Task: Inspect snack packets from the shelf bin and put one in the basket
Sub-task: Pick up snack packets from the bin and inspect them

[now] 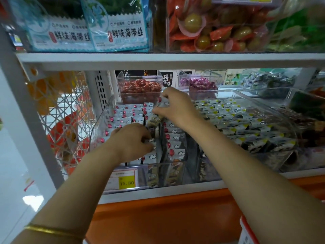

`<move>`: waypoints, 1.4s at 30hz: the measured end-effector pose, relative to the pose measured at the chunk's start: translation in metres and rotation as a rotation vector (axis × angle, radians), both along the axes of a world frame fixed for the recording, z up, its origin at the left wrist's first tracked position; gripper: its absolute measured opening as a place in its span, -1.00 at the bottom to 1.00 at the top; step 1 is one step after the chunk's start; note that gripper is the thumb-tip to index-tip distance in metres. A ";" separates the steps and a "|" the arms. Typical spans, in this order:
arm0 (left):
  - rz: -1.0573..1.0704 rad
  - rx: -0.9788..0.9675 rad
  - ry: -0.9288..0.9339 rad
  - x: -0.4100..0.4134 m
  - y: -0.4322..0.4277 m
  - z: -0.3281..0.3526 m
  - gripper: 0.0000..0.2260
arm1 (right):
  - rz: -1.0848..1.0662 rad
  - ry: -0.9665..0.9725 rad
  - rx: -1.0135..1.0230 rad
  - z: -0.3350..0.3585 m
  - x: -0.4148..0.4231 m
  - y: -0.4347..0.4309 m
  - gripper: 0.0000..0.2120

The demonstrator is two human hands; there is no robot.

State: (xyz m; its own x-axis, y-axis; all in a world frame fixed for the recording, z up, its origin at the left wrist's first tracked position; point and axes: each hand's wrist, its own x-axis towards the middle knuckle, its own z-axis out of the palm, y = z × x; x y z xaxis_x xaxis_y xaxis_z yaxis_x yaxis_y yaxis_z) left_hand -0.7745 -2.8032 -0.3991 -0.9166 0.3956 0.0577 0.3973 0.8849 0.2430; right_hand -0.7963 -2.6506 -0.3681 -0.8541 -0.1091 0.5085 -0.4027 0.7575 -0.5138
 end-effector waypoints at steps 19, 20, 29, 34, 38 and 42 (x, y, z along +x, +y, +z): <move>0.009 0.062 0.020 0.000 -0.011 -0.002 -0.59 | 0.135 -0.422 0.539 -0.009 -0.037 -0.029 -0.69; 0.014 0.066 0.012 0.001 -0.012 -0.001 -0.57 | 0.126 -0.397 0.503 -0.007 -0.035 -0.028 -0.67; 0.052 0.209 0.022 0.003 -0.012 0.010 -0.67 | 0.073 -0.343 0.356 0.001 -0.036 -0.024 -0.67; 0.107 0.244 0.026 0.001 -0.015 0.013 -0.73 | 0.052 -0.308 0.321 0.004 -0.044 -0.020 -0.67; 0.141 0.255 0.010 -0.001 -0.015 0.012 -0.72 | -0.005 -0.229 0.346 0.002 -0.054 -0.021 -0.76; 0.145 0.254 -0.004 -0.001 -0.016 0.012 -0.72 | -0.015 -0.269 0.520 -0.005 -0.063 -0.026 -0.90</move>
